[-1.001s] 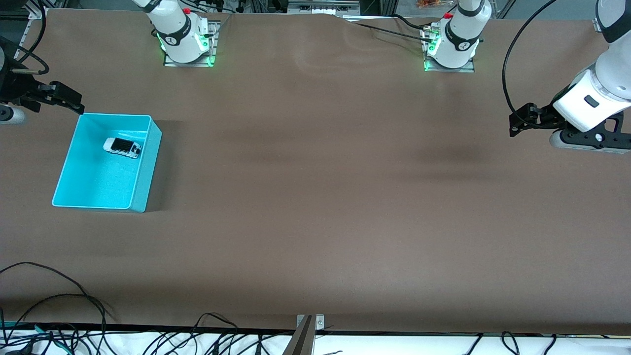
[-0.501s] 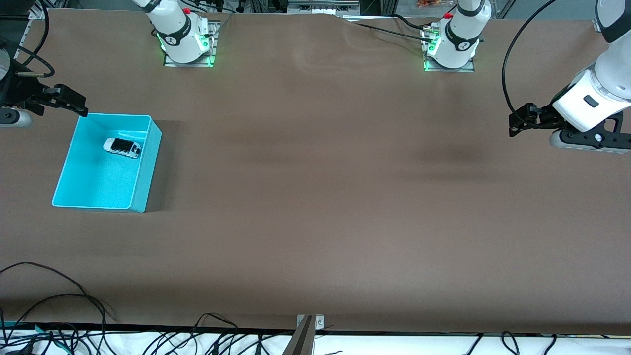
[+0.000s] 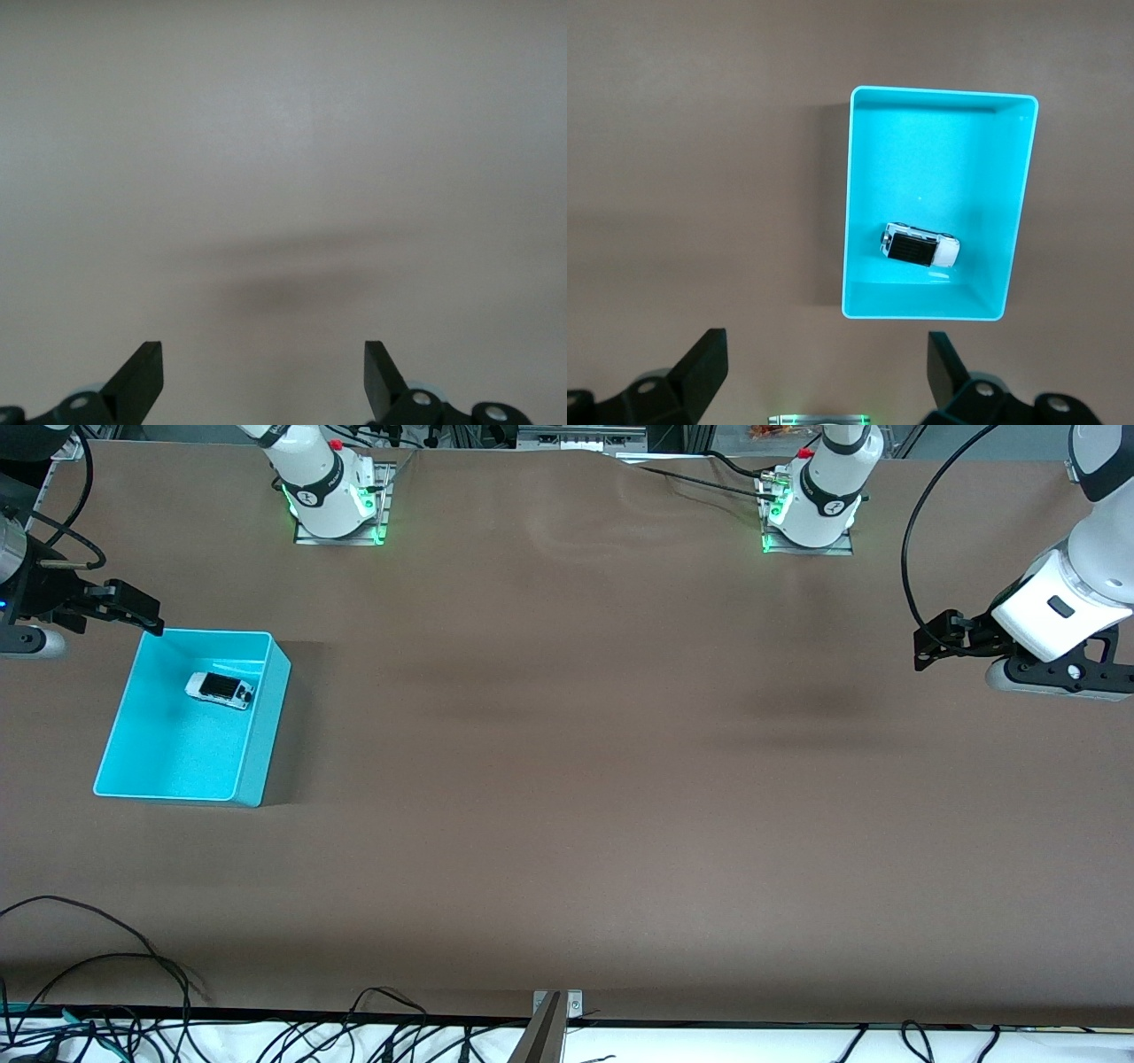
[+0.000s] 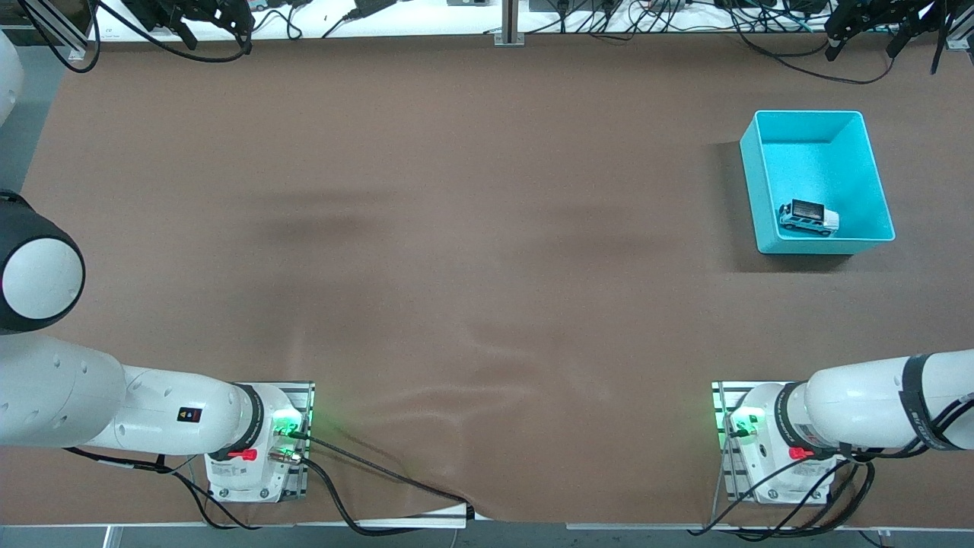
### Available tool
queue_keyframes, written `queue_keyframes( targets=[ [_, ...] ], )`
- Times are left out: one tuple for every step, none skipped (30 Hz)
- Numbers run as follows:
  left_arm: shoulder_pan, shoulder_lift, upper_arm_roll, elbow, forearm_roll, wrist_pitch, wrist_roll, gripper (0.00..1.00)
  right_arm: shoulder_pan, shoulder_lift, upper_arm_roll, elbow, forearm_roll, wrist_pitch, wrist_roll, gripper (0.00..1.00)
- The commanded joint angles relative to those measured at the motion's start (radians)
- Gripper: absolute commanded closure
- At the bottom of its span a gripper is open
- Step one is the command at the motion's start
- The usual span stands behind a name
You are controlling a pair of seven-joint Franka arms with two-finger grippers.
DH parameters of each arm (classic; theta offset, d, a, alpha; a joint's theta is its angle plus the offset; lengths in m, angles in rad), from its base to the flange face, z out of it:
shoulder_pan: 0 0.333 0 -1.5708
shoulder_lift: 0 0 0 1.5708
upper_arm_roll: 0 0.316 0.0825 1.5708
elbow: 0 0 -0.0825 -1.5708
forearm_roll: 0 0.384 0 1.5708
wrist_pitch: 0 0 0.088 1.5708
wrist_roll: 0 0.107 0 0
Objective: Wind and store white jeep toy
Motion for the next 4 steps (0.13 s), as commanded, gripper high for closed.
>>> queue_keyframes(
  targets=[
    [-0.009,0.015,0.005,0.035,-0.011,-0.022,0.001,0.00,0.011,0.001,-0.012,0.009,0.010,-0.017,-0.008,0.00],
    [-0.009,0.013,0.007,0.035,-0.009,-0.022,0.001,0.00,0.011,0.001,-0.012,0.009,0.012,-0.019,-0.008,0.00],
    [-0.009,0.015,0.005,0.035,-0.009,-0.022,0.004,0.00,0.011,0.001,-0.012,0.009,0.012,-0.019,-0.008,0.00],
    [-0.010,0.013,0.005,0.034,-0.009,-0.022,0.003,0.00,0.011,0.001,-0.012,0.009,0.012,-0.019,-0.008,0.00]
  ],
)
